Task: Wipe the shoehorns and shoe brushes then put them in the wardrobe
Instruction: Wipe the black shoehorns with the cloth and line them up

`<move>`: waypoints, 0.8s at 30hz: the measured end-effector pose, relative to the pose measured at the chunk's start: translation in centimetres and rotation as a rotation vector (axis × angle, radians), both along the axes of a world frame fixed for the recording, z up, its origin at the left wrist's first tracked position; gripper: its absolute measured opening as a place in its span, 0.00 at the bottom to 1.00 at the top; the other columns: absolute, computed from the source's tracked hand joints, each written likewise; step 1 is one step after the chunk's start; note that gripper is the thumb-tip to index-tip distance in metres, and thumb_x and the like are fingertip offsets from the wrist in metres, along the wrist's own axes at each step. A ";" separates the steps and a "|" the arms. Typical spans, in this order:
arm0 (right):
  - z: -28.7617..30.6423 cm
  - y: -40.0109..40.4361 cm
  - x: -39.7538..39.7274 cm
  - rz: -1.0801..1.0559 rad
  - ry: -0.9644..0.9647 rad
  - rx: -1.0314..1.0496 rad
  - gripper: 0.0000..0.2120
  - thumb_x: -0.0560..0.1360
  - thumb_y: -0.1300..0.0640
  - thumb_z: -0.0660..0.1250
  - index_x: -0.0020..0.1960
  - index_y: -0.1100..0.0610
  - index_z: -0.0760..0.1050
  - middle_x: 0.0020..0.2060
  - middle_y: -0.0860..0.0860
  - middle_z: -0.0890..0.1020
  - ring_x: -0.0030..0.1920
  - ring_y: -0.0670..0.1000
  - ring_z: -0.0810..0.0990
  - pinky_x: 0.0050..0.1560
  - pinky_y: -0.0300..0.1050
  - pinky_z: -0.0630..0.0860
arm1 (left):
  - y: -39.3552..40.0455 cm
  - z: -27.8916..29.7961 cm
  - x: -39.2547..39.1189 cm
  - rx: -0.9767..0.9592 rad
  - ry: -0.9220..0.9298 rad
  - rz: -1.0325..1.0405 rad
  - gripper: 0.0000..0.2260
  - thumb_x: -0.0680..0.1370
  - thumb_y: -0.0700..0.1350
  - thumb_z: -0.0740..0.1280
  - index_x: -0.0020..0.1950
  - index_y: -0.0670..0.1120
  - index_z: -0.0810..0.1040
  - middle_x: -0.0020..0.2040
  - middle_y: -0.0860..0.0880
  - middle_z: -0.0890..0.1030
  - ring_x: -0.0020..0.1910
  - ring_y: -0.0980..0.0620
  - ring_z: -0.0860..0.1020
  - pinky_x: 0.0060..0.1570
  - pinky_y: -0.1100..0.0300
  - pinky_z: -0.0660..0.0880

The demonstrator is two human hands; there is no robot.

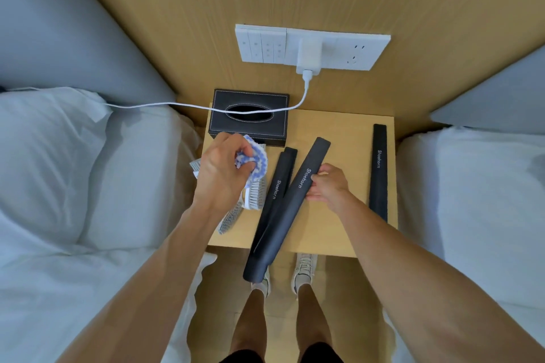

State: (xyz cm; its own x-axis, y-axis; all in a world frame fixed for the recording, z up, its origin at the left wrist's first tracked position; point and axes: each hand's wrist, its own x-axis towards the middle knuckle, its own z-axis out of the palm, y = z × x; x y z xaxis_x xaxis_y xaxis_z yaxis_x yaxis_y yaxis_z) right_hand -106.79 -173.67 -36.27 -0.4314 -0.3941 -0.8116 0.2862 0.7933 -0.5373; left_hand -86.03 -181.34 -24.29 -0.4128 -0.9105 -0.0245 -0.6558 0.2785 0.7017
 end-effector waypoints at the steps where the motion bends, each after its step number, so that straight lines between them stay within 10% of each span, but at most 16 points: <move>1: 1.0 0.3 -0.6 -0.043 -0.019 -0.027 0.06 0.79 0.67 0.62 0.49 0.58 0.74 0.50 0.61 0.83 0.47 0.59 0.85 0.42 0.56 0.84 | 0.0 0.6 -0.1 -0.014 0.003 -0.009 0.09 0.71 0.34 0.74 0.44 0.45 0.76 0.46 0.48 0.76 0.42 0.54 0.75 0.40 0.64 0.74; 10: 12.6 1.5 -6.5 -0.274 -0.040 -0.303 0.06 0.83 0.60 0.62 0.55 0.56 0.77 0.52 0.56 0.83 0.50 0.53 0.84 0.41 0.50 0.83 | 0.2 9.2 -3.4 -0.027 0.153 -0.038 0.10 0.70 0.36 0.72 0.45 0.47 0.76 0.44 0.52 0.77 0.42 0.54 0.76 0.42 0.56 0.76; 24: 31.0 2.0 -5.7 -0.085 -0.020 -0.756 0.11 0.85 0.55 0.57 0.61 0.57 0.75 0.53 0.60 0.85 0.50 0.60 0.86 0.51 0.55 0.83 | 1.2 23.4 -10.8 -0.304 0.247 -0.391 0.17 0.73 0.33 0.69 0.60 0.45 0.81 0.49 0.53 0.75 0.45 0.56 0.75 0.46 0.75 0.67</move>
State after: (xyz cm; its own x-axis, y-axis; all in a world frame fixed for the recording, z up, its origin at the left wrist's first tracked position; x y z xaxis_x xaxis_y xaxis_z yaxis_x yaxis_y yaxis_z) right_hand -112.48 -171.64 -5.25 -0.4733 -0.8118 -0.3419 0.3454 0.1860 -0.9198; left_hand -96.86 -180.15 -0.94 -0.6818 -0.6393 0.3555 -0.2892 0.6820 0.6718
